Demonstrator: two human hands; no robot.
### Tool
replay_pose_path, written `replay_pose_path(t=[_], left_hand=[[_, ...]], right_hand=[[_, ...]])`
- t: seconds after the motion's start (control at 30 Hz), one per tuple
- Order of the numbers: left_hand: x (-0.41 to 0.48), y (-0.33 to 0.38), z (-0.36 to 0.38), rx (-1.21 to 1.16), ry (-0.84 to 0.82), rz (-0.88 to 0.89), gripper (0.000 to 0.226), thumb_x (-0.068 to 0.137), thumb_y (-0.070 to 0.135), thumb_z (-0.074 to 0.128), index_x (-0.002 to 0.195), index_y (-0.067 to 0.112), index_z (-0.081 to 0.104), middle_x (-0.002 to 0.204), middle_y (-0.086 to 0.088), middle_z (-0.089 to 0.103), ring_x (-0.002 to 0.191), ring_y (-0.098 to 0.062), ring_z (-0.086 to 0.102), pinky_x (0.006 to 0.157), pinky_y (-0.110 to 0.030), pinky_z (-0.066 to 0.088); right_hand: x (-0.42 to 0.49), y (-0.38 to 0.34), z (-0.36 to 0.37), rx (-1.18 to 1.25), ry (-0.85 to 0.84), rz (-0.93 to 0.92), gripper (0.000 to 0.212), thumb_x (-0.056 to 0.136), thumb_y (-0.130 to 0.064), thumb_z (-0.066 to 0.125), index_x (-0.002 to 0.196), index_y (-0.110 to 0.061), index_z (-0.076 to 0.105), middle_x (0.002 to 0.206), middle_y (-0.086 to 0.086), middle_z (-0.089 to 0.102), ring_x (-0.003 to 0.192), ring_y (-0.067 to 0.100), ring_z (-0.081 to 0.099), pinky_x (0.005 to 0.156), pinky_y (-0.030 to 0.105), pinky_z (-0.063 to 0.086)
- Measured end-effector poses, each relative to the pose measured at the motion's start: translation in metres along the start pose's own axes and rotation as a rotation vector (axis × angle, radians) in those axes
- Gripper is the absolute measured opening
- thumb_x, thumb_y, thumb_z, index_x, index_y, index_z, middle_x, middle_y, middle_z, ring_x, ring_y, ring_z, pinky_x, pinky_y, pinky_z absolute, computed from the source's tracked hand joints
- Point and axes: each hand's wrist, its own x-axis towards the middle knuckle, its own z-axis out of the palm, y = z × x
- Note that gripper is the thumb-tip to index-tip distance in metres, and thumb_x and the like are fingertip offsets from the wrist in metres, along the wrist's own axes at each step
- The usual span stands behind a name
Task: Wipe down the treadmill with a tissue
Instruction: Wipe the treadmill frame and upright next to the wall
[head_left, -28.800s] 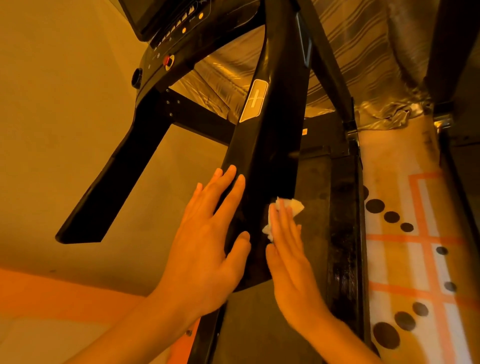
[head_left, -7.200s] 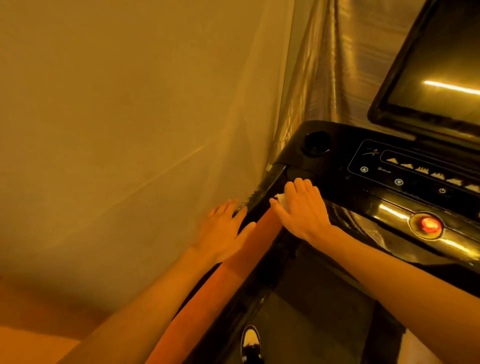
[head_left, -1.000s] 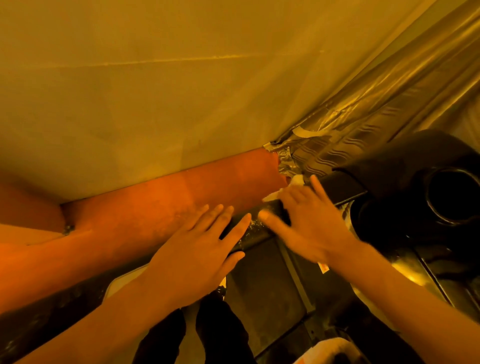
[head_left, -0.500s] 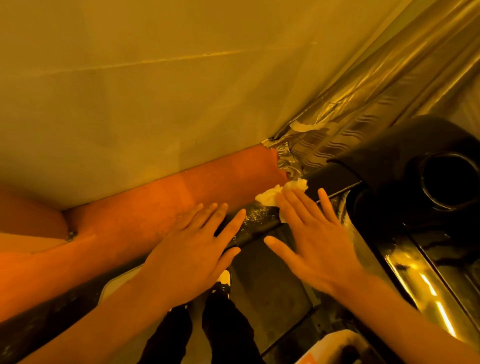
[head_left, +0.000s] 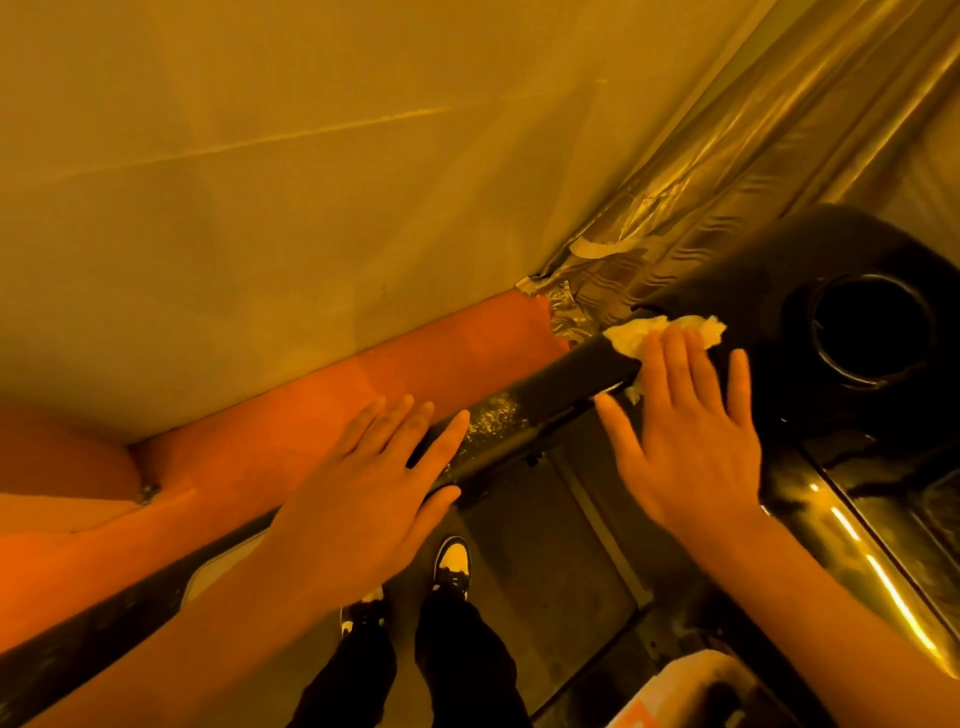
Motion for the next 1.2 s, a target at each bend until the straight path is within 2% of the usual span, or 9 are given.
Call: replay_pose_path(t=[0.07, 0.27, 0.4, 0.47, 0.57, 0.63, 0.8, 0.97, 1.2], left_hand=[[0.000, 0.000, 0.000, -0.005, 0.001, -0.006, 0.064, 0.107, 0.052, 0.025, 0.157, 0.017, 0.041, 0.146, -0.019, 0.059, 0.138, -0.040, 0.053, 0.115, -0.056, 0.040], [-0.002, 0.000, 0.000, -0.011, -0.016, -0.011, 0.063, 0.108, 0.052, 0.024, 0.158, 0.018, 0.040, 0.149, -0.018, 0.056, 0.141, -0.038, 0.050, 0.115, -0.055, 0.042], [-0.001, -0.001, 0.001, -0.010, -0.025, -0.006, 0.063, 0.109, 0.052, 0.022, 0.160, 0.018, 0.036, 0.149, -0.018, 0.055, 0.142, -0.038, 0.049, 0.116, -0.056, 0.041], [-0.001, 0.000, 0.000, -0.016, -0.029, -0.012, 0.063, 0.109, 0.053, 0.021, 0.160, 0.018, 0.037, 0.149, -0.018, 0.056, 0.141, -0.038, 0.050, 0.116, -0.056, 0.041], [-0.001, 0.000, -0.001, -0.027, -0.027, -0.016, 0.063, 0.109, 0.053, 0.022, 0.159, 0.018, 0.037, 0.147, -0.018, 0.057, 0.140, -0.038, 0.051, 0.115, -0.055, 0.042], [-0.001, 0.000, 0.000, -0.035, -0.026, -0.018, 0.063, 0.109, 0.053, 0.022, 0.160, 0.019, 0.036, 0.148, -0.017, 0.057, 0.141, -0.037, 0.050, 0.115, -0.055, 0.042], [-0.002, 0.001, 0.001, -0.044, -0.013, -0.029, 0.062, 0.110, 0.053, 0.018, 0.161, 0.021, 0.033, 0.151, -0.016, 0.054, 0.144, -0.036, 0.047, 0.117, -0.054, 0.040], [-0.003, 0.001, 0.001, -0.046, -0.005, -0.034, 0.062, 0.108, 0.053, 0.023, 0.160, 0.021, 0.035, 0.151, -0.016, 0.054, 0.144, -0.036, 0.047, 0.119, -0.052, 0.037], [-0.003, 0.001, 0.003, -0.054, 0.004, -0.021, 0.063, 0.108, 0.053, 0.023, 0.160, 0.020, 0.035, 0.151, -0.019, 0.054, 0.145, -0.038, 0.046, 0.118, -0.055, 0.038]], right_hand=[[0.003, -0.015, -0.002, 0.055, -0.010, 0.106, 0.093, 0.102, -0.070, 0.002, 0.162, -0.003, 0.024, 0.168, 0.020, 0.023, 0.159, 0.032, 0.013, 0.129, 0.053, 0.002], [-0.038, -0.059, 0.008, 0.180, -0.056, -0.150, 0.091, 0.103, -0.072, 0.007, 0.163, -0.007, 0.022, 0.171, 0.014, 0.018, 0.160, 0.028, 0.007, 0.130, 0.047, -0.002], [0.014, -0.010, -0.001, 0.078, -0.025, 0.042, 0.097, 0.100, -0.072, -0.004, 0.161, -0.004, 0.028, 0.168, 0.017, 0.027, 0.159, 0.028, 0.014, 0.129, 0.053, 0.002], [0.012, -0.032, -0.006, 0.131, -0.050, 0.072, 0.101, 0.098, -0.075, -0.007, 0.162, -0.003, 0.026, 0.169, 0.018, 0.023, 0.160, 0.030, 0.009, 0.129, 0.052, -0.001], [-0.030, -0.071, -0.001, 0.213, -0.126, -0.124, 0.097, 0.098, -0.078, 0.002, 0.164, -0.009, 0.017, 0.171, 0.012, 0.011, 0.160, 0.029, 0.000, 0.129, 0.048, -0.005], [-0.027, -0.057, -0.002, 0.191, -0.123, -0.210, 0.093, 0.100, -0.077, 0.004, 0.163, -0.011, 0.025, 0.170, 0.011, 0.020, 0.160, 0.027, 0.009, 0.129, 0.047, -0.004], [0.050, -0.016, -0.015, 0.112, -0.116, 0.055, 0.107, 0.092, -0.079, -0.013, 0.153, -0.015, 0.047, 0.163, 0.008, 0.039, 0.159, 0.023, 0.017, 0.128, 0.053, -0.006], [-0.011, -0.069, -0.022, 0.148, -0.262, -0.267, 0.102, 0.092, -0.083, -0.009, 0.163, -0.017, 0.023, 0.170, 0.007, 0.019, 0.160, 0.024, 0.005, 0.128, 0.046, -0.010], [0.082, -0.018, -0.015, 0.025, -0.232, -0.097, 0.124, 0.080, -0.087, -0.020, 0.138, -0.015, 0.063, 0.151, 0.009, 0.055, 0.153, 0.023, 0.031, 0.129, 0.052, -0.003]])
